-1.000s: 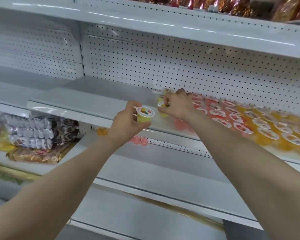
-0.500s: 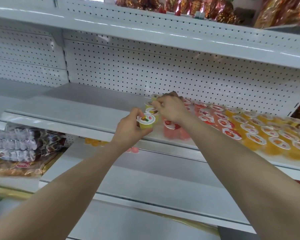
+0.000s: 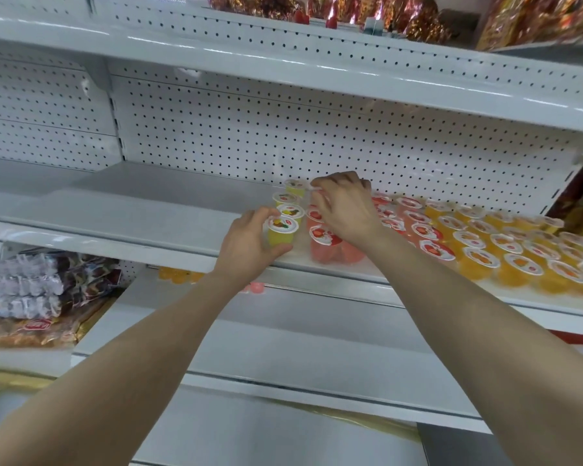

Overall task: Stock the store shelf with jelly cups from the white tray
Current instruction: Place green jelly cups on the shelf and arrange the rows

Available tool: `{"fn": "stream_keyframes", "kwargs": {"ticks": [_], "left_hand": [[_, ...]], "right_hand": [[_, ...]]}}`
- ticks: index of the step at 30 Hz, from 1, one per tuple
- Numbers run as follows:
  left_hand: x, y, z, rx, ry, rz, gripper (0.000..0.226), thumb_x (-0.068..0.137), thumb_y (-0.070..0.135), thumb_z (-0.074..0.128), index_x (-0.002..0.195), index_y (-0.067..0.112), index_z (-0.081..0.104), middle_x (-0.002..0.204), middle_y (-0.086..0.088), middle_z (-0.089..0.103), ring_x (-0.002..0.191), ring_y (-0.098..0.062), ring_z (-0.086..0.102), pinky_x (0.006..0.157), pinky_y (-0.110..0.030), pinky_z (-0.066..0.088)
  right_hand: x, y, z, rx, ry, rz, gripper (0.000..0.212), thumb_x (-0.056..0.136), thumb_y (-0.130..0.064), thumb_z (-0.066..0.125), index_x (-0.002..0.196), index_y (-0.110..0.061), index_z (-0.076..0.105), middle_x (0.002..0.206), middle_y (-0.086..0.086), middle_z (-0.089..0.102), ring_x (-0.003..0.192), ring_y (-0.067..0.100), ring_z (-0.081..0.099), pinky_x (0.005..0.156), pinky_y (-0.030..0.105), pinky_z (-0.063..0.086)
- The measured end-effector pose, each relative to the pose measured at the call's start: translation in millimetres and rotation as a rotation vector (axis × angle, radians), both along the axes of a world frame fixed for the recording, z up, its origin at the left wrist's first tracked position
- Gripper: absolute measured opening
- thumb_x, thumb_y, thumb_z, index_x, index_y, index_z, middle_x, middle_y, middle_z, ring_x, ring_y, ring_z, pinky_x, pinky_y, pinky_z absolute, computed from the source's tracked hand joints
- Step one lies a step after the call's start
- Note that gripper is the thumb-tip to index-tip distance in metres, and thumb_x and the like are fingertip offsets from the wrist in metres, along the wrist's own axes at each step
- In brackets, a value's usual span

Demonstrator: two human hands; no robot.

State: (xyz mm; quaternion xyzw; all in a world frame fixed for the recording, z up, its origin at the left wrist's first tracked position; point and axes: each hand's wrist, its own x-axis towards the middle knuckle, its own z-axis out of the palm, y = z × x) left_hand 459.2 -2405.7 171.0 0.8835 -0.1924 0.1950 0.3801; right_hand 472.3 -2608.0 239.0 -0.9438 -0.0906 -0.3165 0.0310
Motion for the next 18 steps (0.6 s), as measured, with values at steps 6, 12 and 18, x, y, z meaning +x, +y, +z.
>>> {"fn": "stream_keyframes", "kwargs": {"ticks": [6,12,18], "left_hand": [[-37,10,11,0.083,-0.176,-0.014,0.052,0.086,0.032,0.069,0.133,0.019,0.052,0.132,-0.006,0.055,0.122,-0.028,0.046,0.101,-0.033,0.035],[-108,-3,-2,0.161,-0.264,-0.095,0.047,0.088,0.029,0.067,0.131,0.016,0.054,0.129,-0.009,0.055,0.116,-0.033,0.048,0.098,-0.038,0.039],[-179,-43,-41,0.178,-0.253,-0.236,0.043,0.087,0.025,0.068,0.128,0.017,0.057,0.124,-0.006,0.058,0.114,-0.03,0.05,0.097,-0.038,0.042]], "right_hand": [[-59,-12,-9,-0.074,-0.185,-0.032,0.031,0.094,-0.036,0.055,0.116,-0.017,0.067,0.109,0.005,0.068,0.103,0.032,0.058,0.085,0.044,0.04],[-159,-30,-37,-0.131,-0.188,-0.102,0.036,0.095,-0.036,0.05,0.123,-0.018,0.063,0.119,0.005,0.064,0.111,0.032,0.055,0.091,0.045,0.038],[-257,-73,-87,-0.138,-0.094,-0.168,0.04,0.096,-0.039,0.05,0.127,-0.017,0.061,0.112,0.005,0.064,0.106,0.031,0.055,0.085,0.042,0.036]]}}
